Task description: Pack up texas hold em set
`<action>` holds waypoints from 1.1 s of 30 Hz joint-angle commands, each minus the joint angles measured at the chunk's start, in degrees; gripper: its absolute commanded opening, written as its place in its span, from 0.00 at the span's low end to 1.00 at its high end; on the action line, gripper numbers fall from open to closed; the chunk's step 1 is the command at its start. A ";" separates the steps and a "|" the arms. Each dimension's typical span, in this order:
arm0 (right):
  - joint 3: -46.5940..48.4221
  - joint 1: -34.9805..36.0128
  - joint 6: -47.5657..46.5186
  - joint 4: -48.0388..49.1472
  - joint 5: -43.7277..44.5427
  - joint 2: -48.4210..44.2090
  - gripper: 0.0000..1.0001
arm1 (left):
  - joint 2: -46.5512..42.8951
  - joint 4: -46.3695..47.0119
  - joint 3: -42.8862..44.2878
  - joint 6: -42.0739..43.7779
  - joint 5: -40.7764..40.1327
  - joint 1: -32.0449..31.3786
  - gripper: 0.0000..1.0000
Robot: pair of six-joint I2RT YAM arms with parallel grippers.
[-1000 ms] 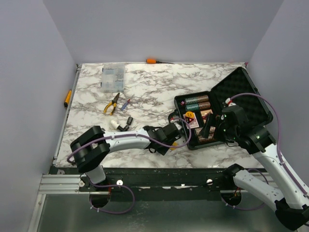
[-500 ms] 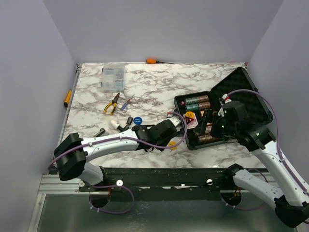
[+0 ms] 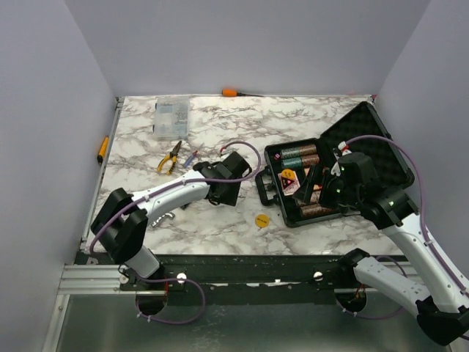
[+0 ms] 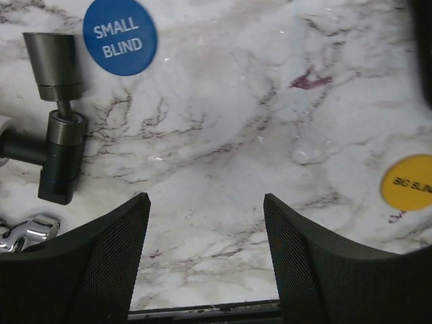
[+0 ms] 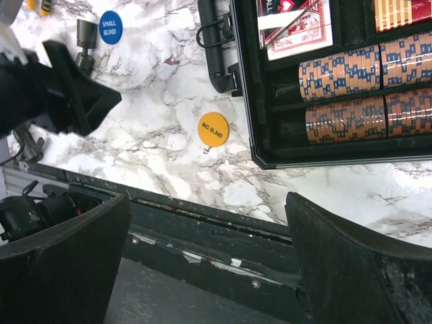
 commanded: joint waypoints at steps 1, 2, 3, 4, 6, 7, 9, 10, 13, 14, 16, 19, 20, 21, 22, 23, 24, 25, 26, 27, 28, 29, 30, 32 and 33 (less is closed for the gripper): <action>0.62 0.23 0.45 0.42 0.08 -0.26 1.00 | 4.65 -3.21 2.17 -1.84 3.28 5.67 0.71; 0.69 0.25 0.37 0.37 0.16 -0.31 1.00 | 5.91 -3.19 2.68 -1.88 4.21 7.05 0.71; 0.63 0.27 0.34 0.34 0.17 -0.19 1.00 | 7.50 -3.19 3.28 -2.07 5.10 8.35 0.71; 0.61 0.26 0.30 0.31 0.22 -0.15 1.00 | 8.79 -3.16 3.82 -2.26 5.61 9.21 0.71; 0.54 0.27 0.23 0.12 0.27 0.00 1.00 | 11.62 -3.08 5.15 -2.57 6.43 10.64 0.71; 0.52 0.22 0.21 0.09 0.42 -0.04 1.00 | 12.94 -2.90 5.80 -2.82 6.82 11.18 0.71; 0.36 0.23 0.23 -0.01 0.68 -0.16 1.00 | 15.33 -2.63 6.81 -3.69 8.21 12.36 0.73; 0.32 0.24 0.19 -0.10 0.78 -0.24 1.00 | 16.27 -2.43 7.04 -4.37 8.64 13.03 0.74; 0.12 0.27 0.19 -0.31 1.17 -0.45 1.00 | 18.04 -0.62 7.33 -5.08 10.39 15.03 0.75; 0.01 0.26 0.11 -0.28 1.22 -0.60 1.00 | 18.61 -0.33 7.66 -5.09 10.36 15.57 0.75; -0.14 0.22 0.02 -0.37 1.39 -0.65 1.00 | 19.90 -0.28 8.76 -4.85 10.62 16.78 0.76; -0.31 0.25 -0.36 -0.29 1.48 -0.58 1.00 | 21.73 -0.28 10.04 -4.39 11.06 18.95 0.76; -0.28 0.27 -0.56 -0.29 1.48 -0.46 1.00 | 22.13 -0.20 10.26 -4.38 10.90 19.58 0.76; -0.34 0.25 -0.66 -0.22 1.48 -0.30 1.00 | 22.61 -0.12 10.36 -4.32 10.99 20.35 0.76; -0.33 0.27 -0.82 -0.20 1.44 -0.10 1.00 | 23.04 -0.03 10.50 -4.09 11.31 20.92 0.76; -0.35 0.27 -1.00 -0.13 1.40 0.00 1.00 | 23.53 0.06 10.63 -3.83 11.57 21.48 0.75; -0.30 0.27 -1.15 -0.02 1.40 0.22 1.00 | 24.06 0.09 10.63 -3.62 11.84 21.92 0.74; -0.30 0.27 -1.30 0.11 1.35 0.41 1.00 | 24.54 0.28 10.63 -3.52 11.98 22.43 0.73; -0.37 0.27 -1.38 0.24 1.35 0.55 1.00 | 24.88 0.44 10.48 -3.51 12.05 22.85 0.72; -0.40 0.26 -1.44 0.33 1.33 0.64 1.00 | 25.21 0.85 10.25 -3.50 12.50 23.24 0.71; -0.47 0.22 -1.52 0.55 1.31 0.83 1.00 | 25.45 1.24 10.05 -3.50 13.02 23.58 0.70; -0.55 0.26 -1.64 0.64 1.31 0.88 1.00 | 25.79 1.61 9.87 -3.49 13.51 23.80 0.69; -0.65 0.27 -1.66 0.85 1.22 0.94 1.00 | 26.17 1.88 9.93 -3.33 14.01 23.99 0.68; -0.81 0.22 -1.72 1.12 1.22 1.12 1.00 | 27.01 2.13 10.30 -3.03 14.61 24.18 0.65; -0.92 0.27 -1.73 1.13 1.22 1.09 1.00 | 27.37 2.18 10.60 -2.91 14.70 24.16 0.64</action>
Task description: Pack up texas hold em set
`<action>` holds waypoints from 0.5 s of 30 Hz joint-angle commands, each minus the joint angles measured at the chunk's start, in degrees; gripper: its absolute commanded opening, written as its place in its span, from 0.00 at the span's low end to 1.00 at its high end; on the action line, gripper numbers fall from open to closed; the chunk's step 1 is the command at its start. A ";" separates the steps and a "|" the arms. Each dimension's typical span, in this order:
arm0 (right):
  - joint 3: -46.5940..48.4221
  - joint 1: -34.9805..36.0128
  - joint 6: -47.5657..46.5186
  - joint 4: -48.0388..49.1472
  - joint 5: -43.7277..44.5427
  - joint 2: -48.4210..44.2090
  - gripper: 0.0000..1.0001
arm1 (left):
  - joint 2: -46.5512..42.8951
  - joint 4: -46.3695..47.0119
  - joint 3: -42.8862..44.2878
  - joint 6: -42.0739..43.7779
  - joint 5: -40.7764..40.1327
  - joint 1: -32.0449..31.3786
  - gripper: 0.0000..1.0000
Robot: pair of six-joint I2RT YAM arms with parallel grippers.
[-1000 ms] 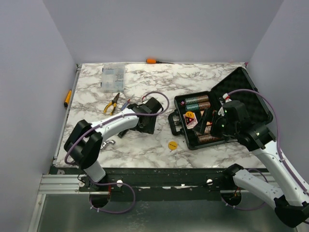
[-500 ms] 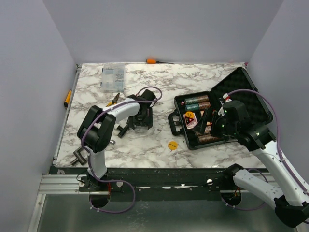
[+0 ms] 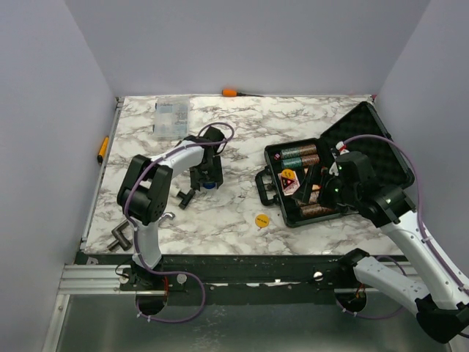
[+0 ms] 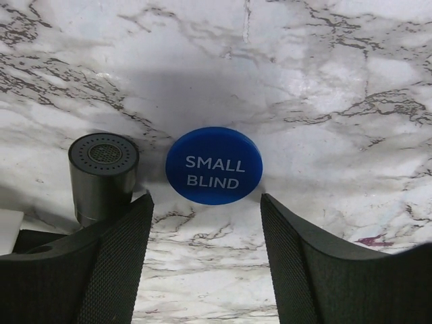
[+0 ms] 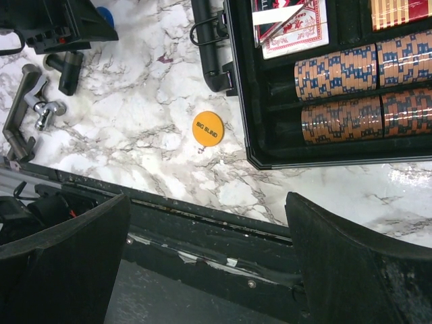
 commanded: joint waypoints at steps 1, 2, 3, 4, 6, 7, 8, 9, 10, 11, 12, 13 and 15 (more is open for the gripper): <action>-0.80 0.27 -1.35 1.21 0.86 0.20 1.00 | 5.88 3.68 -0.87 1.09 2.64 1.12 0.63; -0.88 0.25 -1.41 1.27 0.85 0.23 1.00 | 6.17 3.78 -0.64 1.22 2.71 1.12 0.61; -0.89 0.24 -1.44 1.28 0.82 0.24 1.00 | 6.43 3.89 -0.47 1.26 2.73 1.19 0.60; -0.91 0.23 -1.40 1.36 0.76 0.28 1.00 | 6.58 4.06 -0.34 1.31 2.91 1.21 0.59; -0.93 0.25 -1.53 1.29 0.76 0.29 1.00 | 6.90 4.32 -0.12 1.27 3.18 1.36 0.59; -0.86 0.26 -1.56 1.36 0.84 0.30 1.00 | 7.06 4.44 0.03 1.31 3.27 1.45 0.60; -0.80 0.27 -1.59 1.32 0.80 0.28 1.00 | 7.16 4.52 0.14 1.35 3.56 1.45 0.62; -0.81 0.27 -1.69 1.36 0.85 0.25 1.00 | 7.20 4.61 0.30 1.35 3.71 1.48 0.63; -0.81 0.22 -1.69 1.39 0.85 0.22 1.00 | 7.21 4.61 0.47 1.22 3.81 1.48 0.64; -0.85 0.22 -1.70 1.42 0.85 0.28 1.00 | 7.17 4.76 0.54 1.01 3.89 1.48 0.66; -0.86 0.20 -1.75 1.50 0.76 0.31 1.00 | 7.17 4.81 0.75 0.87 3.90 1.43 0.66; -0.85 0.26 -1.75 1.50 0.68 0.40 1.00 | 7.24 4.79 0.97 0.62 3.88 1.47 0.67; -0.93 0.27 -1.68 1.62 0.50 0.50 1.00 | 7.54 4.71 1.39 0.04 3.72 1.45 0.68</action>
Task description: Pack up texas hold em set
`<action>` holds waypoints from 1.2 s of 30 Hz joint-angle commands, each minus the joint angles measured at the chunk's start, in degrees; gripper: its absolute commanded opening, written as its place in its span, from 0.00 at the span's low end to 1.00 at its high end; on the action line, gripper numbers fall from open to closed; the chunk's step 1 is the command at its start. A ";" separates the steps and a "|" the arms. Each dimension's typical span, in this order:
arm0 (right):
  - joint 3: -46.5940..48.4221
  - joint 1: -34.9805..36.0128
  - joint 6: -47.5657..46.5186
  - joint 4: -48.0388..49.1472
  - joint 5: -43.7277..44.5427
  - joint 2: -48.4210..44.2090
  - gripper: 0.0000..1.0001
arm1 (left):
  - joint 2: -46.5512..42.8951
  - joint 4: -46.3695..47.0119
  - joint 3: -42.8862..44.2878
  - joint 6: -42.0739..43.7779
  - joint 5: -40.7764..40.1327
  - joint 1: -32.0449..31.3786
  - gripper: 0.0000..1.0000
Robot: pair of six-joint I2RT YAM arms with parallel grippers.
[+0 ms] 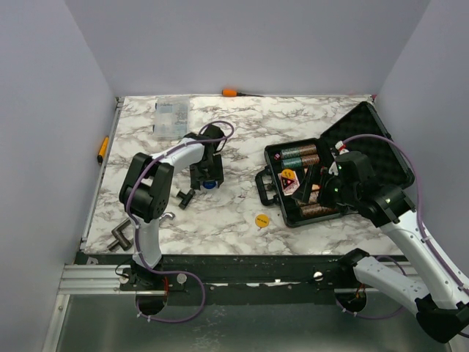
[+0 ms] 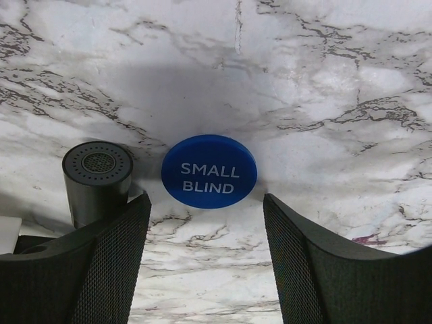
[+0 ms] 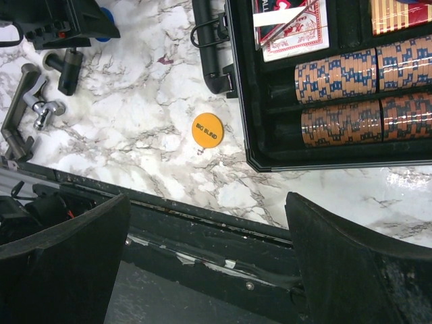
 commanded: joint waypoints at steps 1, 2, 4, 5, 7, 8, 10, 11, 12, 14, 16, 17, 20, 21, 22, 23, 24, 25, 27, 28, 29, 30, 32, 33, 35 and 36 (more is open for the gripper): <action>-0.87 0.22 -0.94 1.29 0.44 0.09 1.00 | 5.79 6.47 -1.05 -1.56 1.45 0.56 0.68; -0.87 0.27 -0.91 1.31 0.41 0.14 1.00 | 5.94 6.30 -0.86 -2.18 1.24 0.56 0.68; -0.98 0.23 -0.75 1.47 0.32 -0.03 1.00 | 6.14 5.46 -0.48 -4.27 0.09 0.60 0.65; -1.09 0.27 -0.70 1.51 0.26 0.00 1.00 | 6.16 5.26 -0.46 -5.41 -0.04 0.65 0.63; -1.14 0.22 -0.59 1.69 0.23 -0.16 1.00 | 6.25 5.28 -0.62 -7.36 0.08 0.70 0.58; -1.25 0.25 -0.48 1.70 0.14 -0.17 1.00 | 6.24 5.37 -0.80 -8.29 0.16 0.67 0.58; -1.28 0.26 -0.38 1.65 0.15 -0.32 1.00 | 5.64 7.00 -2.21 -9.31 0.13 0.56 0.58; -1.30 0.27 -0.30 1.57 0.15 -0.44 1.00 | 4.82 8.29 -3.34 -9.46 -0.12 0.41 0.61; -1.30 0.27 -0.31 1.57 0.15 -0.55 1.00 | 4.32 9.48 -4.48 -9.69 -0.58 0.38 0.65; -1.26 0.27 -0.23 1.44 0.15 -0.71 1.00 | 4.08 10.57 -5.22 -9.55 -1.25 0.29 0.68; -1.30 0.21 -0.27 1.20 0.15 -0.90 1.00 | 4.40 10.89 -5.36 -9.14 -1.90 0.21 0.70; -1.30 0.27 -0.28 1.16 0.15 -0.87 1.00 | 4.64 11.10 -5.25 -8.89 -1.93 0.20 0.70; -1.37 0.24 -0.50 1.07 -0.03 -0.72 1.00 | 4.67 11.64 -5.75 -8.92 -3.04 -0.03 0.70; -1.47 0.27 -0.63 1.04 -0.18 -0.54 1.00 | 4.45 12.05 -6.13 -9.12 -3.50 -0.16 0.67; -1.43 0.23 -0.66 1.11 -0.27 -0.41 1.00 | 4.25 12.22 -6.36 -9.26 -3.92 -0.31 0.65; -1.52 0.23 -0.72 1.24 -0.44 -0.22 1.00 | 4.15 12.38 -6.58 -9.56 -4.46 -0.48 0.61; -1.57 0.27 -0.84 1.27 -0.62 -0.10 1.00 | 3.99 12.42 -6.75 -9.98 -5.15 -0.66 0.57; -1.59 0.20 -0.80 1.38 -0.73 0.04 1.00 | 3.92 12.54 -6.94 -10.34 -5.63 -0.82 0.56; -1.96 0.27 -0.81 1.73 -0.97 0.08 1.00 | 4.22 12.31 -6.87 -10.79 -6.81 -1.06 0.52; -2.04 0.27 -0.85 1.87 -1.08 0.18 1.00 | 4.23 12.29 -7.00 -11.17 -7.55 -1.24 0.51; -2.06 0.26 -0.91 1.92 -1.12 0.21 1.00 | 4.15 12.32 -7.26 -11.62 -7.89 -1.29 0.51; -2.13 0.22 -0.94 1.87 -1.17 0.20 1.00 | 4.06 12.36 -7.46 -12.21 -8.29 -1.37 0.51; -2.18 0.24 -1.02 1.77 -1.17 0.19 1.00 | 3.85 12.77 -7.86 -12.61 -9.06 -1.68 0.53; -2.14 0.23 -1.10 1.66 -1.17 0.16 1.00 | 3.75 13.06 -8.07 -12.44 -9.22 -1.77 0.54; -2.29 0.22 -1.24 1.56 -1.17 0.12 1.00 | 3.26 14.41 -8.98 -11.91 -9.17 -1.81 0.55; -2.28 0.25 -1.27 1.52 -1.17 0.14 1.00 | 3.10 14.88 -9.36 -11.51 -8.91 -1.81 0.55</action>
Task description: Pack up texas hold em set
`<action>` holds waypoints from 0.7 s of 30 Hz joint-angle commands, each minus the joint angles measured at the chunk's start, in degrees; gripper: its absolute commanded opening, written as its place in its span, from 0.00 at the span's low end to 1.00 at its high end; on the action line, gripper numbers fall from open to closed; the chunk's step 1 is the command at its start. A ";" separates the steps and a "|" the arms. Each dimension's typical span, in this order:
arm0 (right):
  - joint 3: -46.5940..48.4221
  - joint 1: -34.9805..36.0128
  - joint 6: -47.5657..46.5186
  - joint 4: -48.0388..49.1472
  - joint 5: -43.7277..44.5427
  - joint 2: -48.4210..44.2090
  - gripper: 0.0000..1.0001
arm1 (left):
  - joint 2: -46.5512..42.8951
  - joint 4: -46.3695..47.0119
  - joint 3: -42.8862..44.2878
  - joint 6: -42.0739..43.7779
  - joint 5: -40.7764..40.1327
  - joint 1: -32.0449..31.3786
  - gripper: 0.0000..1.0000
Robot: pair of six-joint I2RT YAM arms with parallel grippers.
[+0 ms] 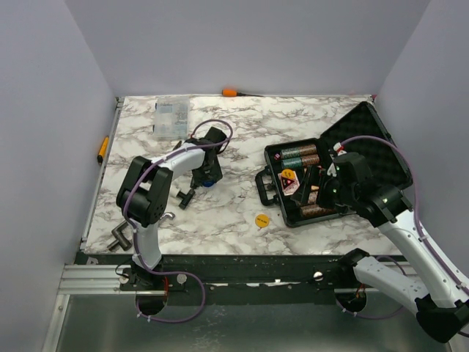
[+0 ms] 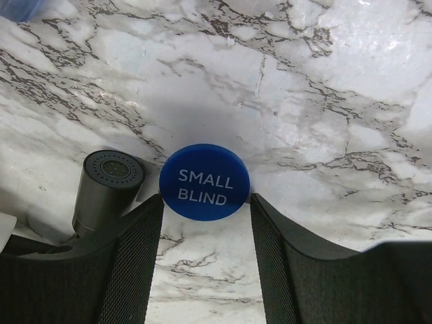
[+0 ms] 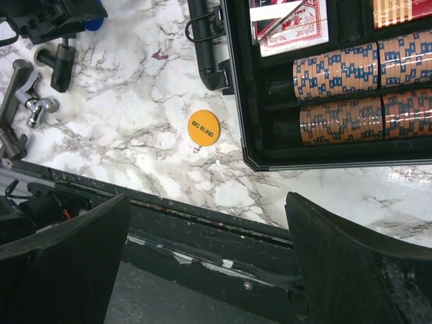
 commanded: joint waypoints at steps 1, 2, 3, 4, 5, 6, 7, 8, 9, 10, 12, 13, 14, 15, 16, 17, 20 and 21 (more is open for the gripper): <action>-0.74 0.25 -1.35 0.55 -0.97 0.08 1.00 | 5.31 8.85 -5.52 -0.83 -0.54 -0.13 0.56; -0.79 0.23 -1.58 0.57 -0.98 0.14 1.00 | 5.20 9.26 -5.64 -0.16 -0.04 -0.25 0.55; -0.71 0.27 -1.79 0.57 -1.06 0.27 1.00 | 5.25 9.43 -5.52 0.60 0.44 -0.26 0.55; -0.65 0.22 -1.89 0.54 -1.06 0.37 1.00 | 5.34 9.50 -5.19 1.38 1.14 -0.30 0.54; -0.55 0.27 -2.11 0.57 -1.11 0.39 1.00 | 5.30 9.50 -5.03 2.20 1.45 -0.52 0.53; -0.50 0.25 -2.20 0.53 -1.08 0.50 1.00 | 5.07 9.52 -5.14 2.63 1.60 -0.97 0.53; -0.43 0.27 -2.30 0.59 -1.07 0.48 1.00 | 4.65 9.56 -5.47 2.90 1.52 -1.56 0.53; -0.44 0.22 -2.37 0.56 -1.06 0.55 1.00 | 3.92 9.58 -5.90 3.06 1.37 -2.15 0.53; -0.38 0.25 -2.38 0.58 -1.06 0.48 1.00 | 3.06 9.89 -6.79 3.15 1.17 -2.94 0.53; -0.34 0.27 -2.35 0.55 -0.93 0.39 1.00 | 1.91 10.44 -7.55 3.61 1.22 -3.81 0.53; -0.22 0.26 -2.35 0.43 -0.67 0.20 1.00 | -0.41 11.18 -9.17 5.19 1.10 -5.52 0.53; -0.23 0.22 -2.27 0.41 -0.56 0.03 1.00 | -1.51 11.46 -9.79 6.22 1.38 -6.36 0.54; -0.28 0.27 -2.28 0.48 -0.46 -0.18 1.00 | -2.54 11.75 -10.21 7.54 2.10 -7.36 0.54; -0.30 0.23 -2.17 0.43 -0.38 -0.37 1.00 | -3.37 12.34 -10.81 9.11 3.08 -8.30 0.54; -0.30 0.27 -2.18 0.56 -0.30 -0.57 1.00 | -4.26 12.67 -11.19 10.29 3.89 -9.06 0.54; -0.38 0.24 -2.11 0.54 -0.23 -0.70 1.00 | -5.25 12.53 -11.59 11.25 4.18 -9.77 0.53; -0.53 0.27 -2.04 0.56 -0.19 -0.86 1.00 | -9.29 12.21 -13.50 11.64 4.46 -10.25 0.53; -0.53 0.27 -2.03 0.51 -0.19 -0.95 1.00 | -11.34 12.18 -13.99 11.61 4.20 -10.22 0.53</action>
